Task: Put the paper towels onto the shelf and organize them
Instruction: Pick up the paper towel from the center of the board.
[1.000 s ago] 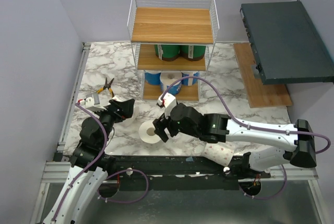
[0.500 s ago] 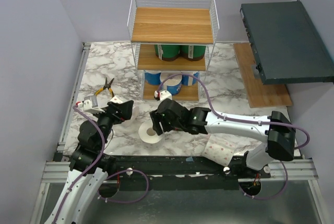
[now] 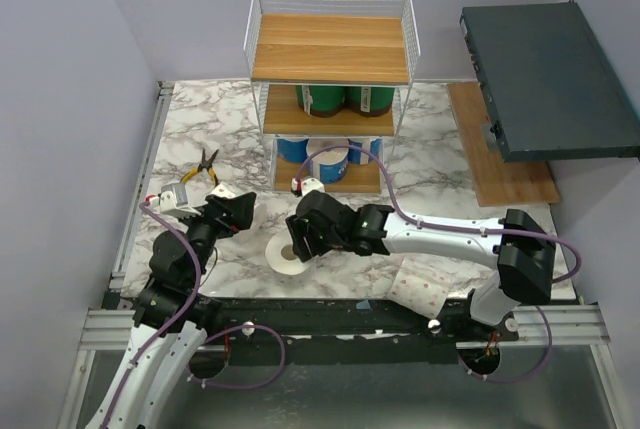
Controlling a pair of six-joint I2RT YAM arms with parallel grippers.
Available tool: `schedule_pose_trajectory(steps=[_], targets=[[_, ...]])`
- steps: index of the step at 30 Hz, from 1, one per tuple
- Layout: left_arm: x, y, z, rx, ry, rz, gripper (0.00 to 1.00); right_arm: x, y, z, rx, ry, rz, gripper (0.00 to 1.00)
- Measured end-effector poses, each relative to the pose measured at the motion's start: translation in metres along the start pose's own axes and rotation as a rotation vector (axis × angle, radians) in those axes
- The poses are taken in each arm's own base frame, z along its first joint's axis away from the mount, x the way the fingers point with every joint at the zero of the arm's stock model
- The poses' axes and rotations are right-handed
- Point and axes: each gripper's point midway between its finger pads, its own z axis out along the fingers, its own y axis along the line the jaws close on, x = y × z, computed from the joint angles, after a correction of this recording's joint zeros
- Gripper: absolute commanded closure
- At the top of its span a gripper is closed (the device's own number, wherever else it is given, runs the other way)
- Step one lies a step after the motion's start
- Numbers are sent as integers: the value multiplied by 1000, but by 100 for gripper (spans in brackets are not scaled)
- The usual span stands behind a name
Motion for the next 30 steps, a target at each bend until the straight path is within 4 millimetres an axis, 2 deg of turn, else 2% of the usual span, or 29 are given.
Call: schedule_pose_trajectory(steps=[3,9,13,15,19,22,25,28,30], targets=[[1,1,0,-2,3,-2,1,1,1,1,-3,6,3,56],[5,3,1,-7,10,-9,2,2,3,-1,-8,21,14,76],[5,3,1,-7,10,-10,2,3,2,-4,0,36,16,95],[5,3,1,-7,10,-11,2,4,1,-7,8,49,17,99],[5,3,1,-7,10,-12,1,-4,3,-19,19,58,30,99],[5,3,1,-8,10,-12,1,-27,5,-39,37,12,65,99],[5,3,1,-8,11,-12,2,-65,5,-73,67,-91,139,99],[5,3,2,-8,13,-12,1,-112,5,-123,71,-241,228,99],[6,3,2,-9,17,-13,1,-147,5,-164,59,-349,278,99]])
